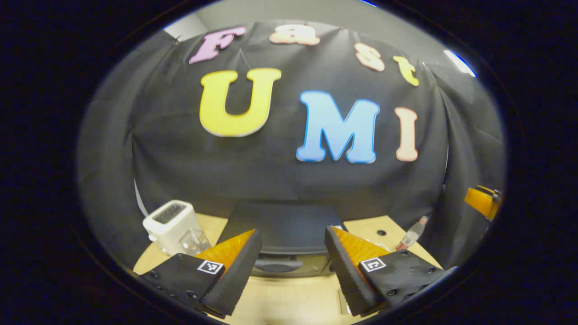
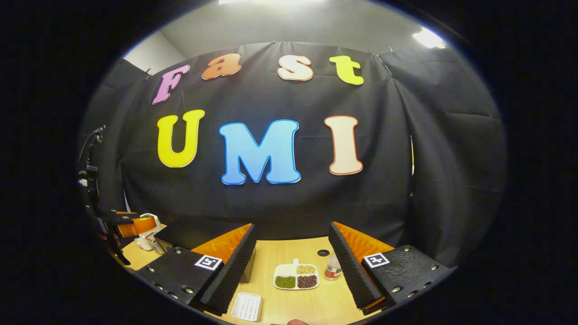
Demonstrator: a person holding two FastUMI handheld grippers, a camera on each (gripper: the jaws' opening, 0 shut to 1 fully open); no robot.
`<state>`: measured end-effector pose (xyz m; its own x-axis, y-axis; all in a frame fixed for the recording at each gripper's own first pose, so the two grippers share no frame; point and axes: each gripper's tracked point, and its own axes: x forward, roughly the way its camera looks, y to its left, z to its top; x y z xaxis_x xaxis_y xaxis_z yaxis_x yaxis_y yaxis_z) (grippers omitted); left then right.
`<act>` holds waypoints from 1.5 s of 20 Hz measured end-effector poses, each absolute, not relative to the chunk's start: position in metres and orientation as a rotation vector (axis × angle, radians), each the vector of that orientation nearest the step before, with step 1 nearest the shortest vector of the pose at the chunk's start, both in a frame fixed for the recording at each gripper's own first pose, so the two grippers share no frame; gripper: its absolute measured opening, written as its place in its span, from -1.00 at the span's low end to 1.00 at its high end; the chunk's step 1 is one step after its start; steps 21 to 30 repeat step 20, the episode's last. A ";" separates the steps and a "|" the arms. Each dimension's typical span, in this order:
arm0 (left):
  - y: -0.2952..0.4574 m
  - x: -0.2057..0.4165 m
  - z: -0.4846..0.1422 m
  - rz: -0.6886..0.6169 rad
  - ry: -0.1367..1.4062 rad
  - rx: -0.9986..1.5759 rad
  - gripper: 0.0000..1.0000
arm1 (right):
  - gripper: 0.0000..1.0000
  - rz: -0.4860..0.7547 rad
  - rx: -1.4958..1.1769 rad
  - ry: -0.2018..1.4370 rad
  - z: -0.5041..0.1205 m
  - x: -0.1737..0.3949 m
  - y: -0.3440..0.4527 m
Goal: Open the electric oven with the left hand, put the food in, and close the electric oven.
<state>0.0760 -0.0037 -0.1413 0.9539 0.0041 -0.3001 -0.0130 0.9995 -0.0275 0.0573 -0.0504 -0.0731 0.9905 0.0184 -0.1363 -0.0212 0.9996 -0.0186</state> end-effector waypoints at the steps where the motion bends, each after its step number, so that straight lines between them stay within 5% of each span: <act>1: -0.010 0.070 -0.115 0.008 0.241 -0.012 0.93 | 0.96 0.035 -0.013 0.126 -0.066 0.058 -0.048; 4: -0.033 0.047 -0.068 0.007 0.170 -0.054 0.79 | 0.96 0.092 0.008 0.087 -0.040 0.057 -0.039; 6: -0.031 0.031 -0.042 0.042 0.147 -0.055 0.97 | 0.96 0.126 0.014 0.068 -0.026 0.054 -0.033; 12: -0.032 0.010 0.024 0.015 0.050 -0.006 0.96 | 0.96 0.142 0.008 -0.006 0.031 0.030 -0.014; 16: -0.020 -0.005 0.019 0.006 0.079 -0.008 0.97 | 0.96 0.133 -0.005 -0.022 0.045 0.008 0.006; 17: -0.017 -0.009 0.021 0.001 0.076 -0.007 0.80 | 0.96 0.133 -0.006 -0.024 0.047 0.004 0.012; 30: -0.010 -0.023 0.028 -0.020 0.071 -0.017 0.80 | 0.96 0.120 0.000 -0.010 0.045 -0.011 0.022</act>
